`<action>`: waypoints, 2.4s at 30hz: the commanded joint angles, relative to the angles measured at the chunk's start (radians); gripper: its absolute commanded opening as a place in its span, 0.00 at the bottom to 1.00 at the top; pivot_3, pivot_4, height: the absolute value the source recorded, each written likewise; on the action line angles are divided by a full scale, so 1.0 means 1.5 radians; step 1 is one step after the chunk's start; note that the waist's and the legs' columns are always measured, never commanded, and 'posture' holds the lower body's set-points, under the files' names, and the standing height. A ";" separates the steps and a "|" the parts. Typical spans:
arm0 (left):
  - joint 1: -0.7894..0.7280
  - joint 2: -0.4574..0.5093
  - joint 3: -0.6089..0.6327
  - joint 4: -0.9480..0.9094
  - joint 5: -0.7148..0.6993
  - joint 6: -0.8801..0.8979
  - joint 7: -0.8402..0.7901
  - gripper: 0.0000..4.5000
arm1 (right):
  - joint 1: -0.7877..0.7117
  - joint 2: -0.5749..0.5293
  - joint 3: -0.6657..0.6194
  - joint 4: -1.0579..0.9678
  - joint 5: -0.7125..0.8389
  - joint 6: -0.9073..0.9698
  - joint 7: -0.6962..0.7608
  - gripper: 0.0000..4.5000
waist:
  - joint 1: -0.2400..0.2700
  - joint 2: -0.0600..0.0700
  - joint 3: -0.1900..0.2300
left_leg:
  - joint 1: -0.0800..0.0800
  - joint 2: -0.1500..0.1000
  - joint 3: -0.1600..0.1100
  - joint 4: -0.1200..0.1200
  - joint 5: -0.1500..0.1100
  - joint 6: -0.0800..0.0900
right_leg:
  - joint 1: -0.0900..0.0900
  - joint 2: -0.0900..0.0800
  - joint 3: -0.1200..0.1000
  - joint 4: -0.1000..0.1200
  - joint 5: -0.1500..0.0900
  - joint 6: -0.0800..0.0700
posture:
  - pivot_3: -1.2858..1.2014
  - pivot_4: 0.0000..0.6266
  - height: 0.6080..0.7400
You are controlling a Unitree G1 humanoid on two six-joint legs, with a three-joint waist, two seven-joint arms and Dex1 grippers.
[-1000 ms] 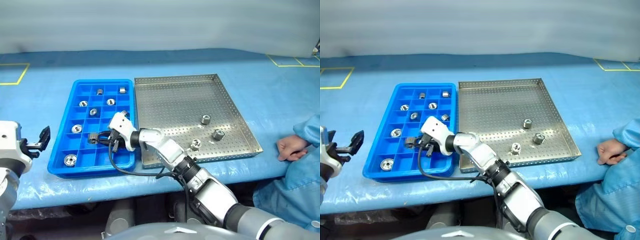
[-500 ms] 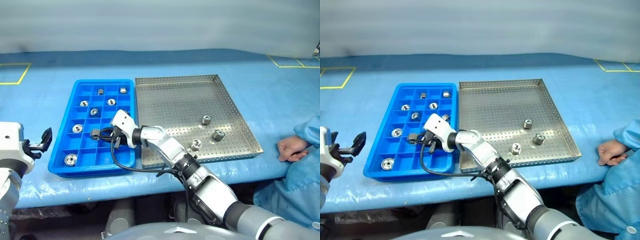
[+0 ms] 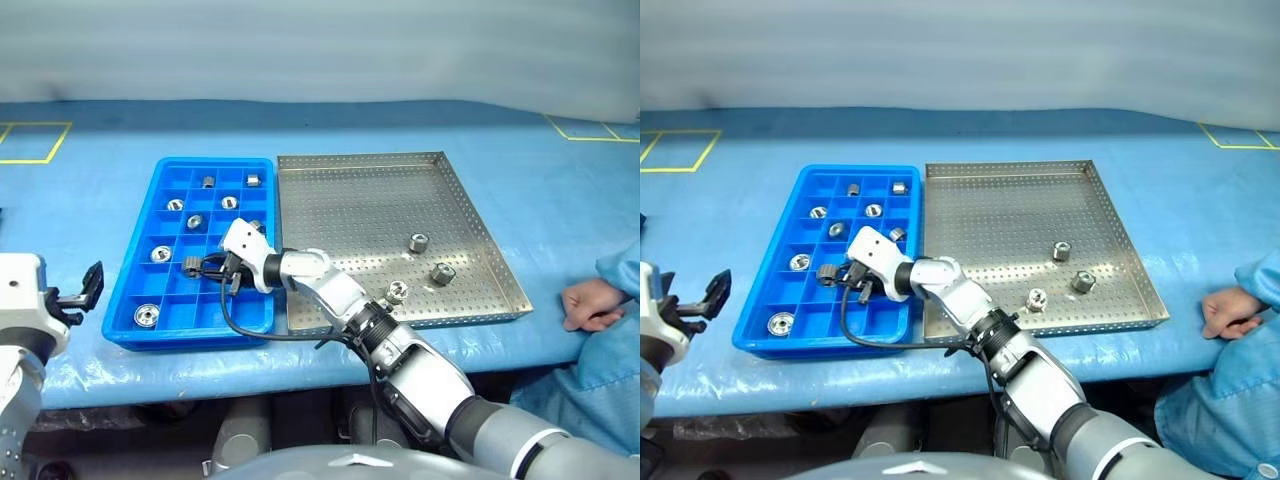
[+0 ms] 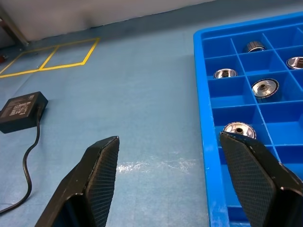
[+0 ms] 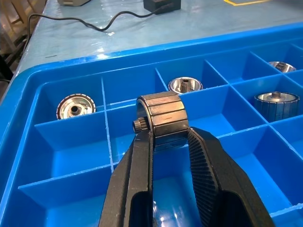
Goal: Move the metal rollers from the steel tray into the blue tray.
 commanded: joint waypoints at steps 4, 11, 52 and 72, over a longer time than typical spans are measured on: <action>-0.009 -0.003 -0.002 -0.030 0.012 -0.008 0.001 0.82 | -0.042 0.123 -0.008 0.011 0.010 -0.010 0.006 0.52 | 0.005 0.000 0.000 | 0.001 0.000 0.000 -0.005 0.002 -0.002 | 0.001 0.000 0.000 0.000 -0.001 -0.001 | 0.60 0.24 1.00; -0.101 -0.022 -0.073 -0.003 0.000 -0.063 -0.019 0.82 | 0.020 0.027 -0.038 -0.232 0.026 -0.009 -0.028 0.52 | 0.008 0.000 0.001 | -0.001 0.000 -0.001 -0.007 0.003 -0.004 | -0.001 0.001 -0.003 0.000 -0.002 -0.003 | 0.59 0.24 1.00; -0.546 -0.122 -0.776 0.522 0.244 -0.264 -0.438 1.00 | 0.396 -0.528 -0.241 -0.801 -0.095 0.377 -0.085 0.53 | -0.172 0.002 0.002 | -0.001 -0.004 0.000 -0.005 0.001 0.000 | 0.000 0.000 0.005 0.000 -0.003 0.007 | 0.39 0.24 1.00; -0.563 -0.224 -0.758 0.667 0.313 -0.282 -0.381 0.80 | 0.406 -0.515 -0.226 -0.806 -0.108 0.377 -0.100 0.53 | -0.212 0.003 0.002 | -0.001 -0.005 0.000 -0.005 0.000 0.000 | 0.000 0.000 0.008 0.000 0.000 0.011 | 0.37 0.24 1.00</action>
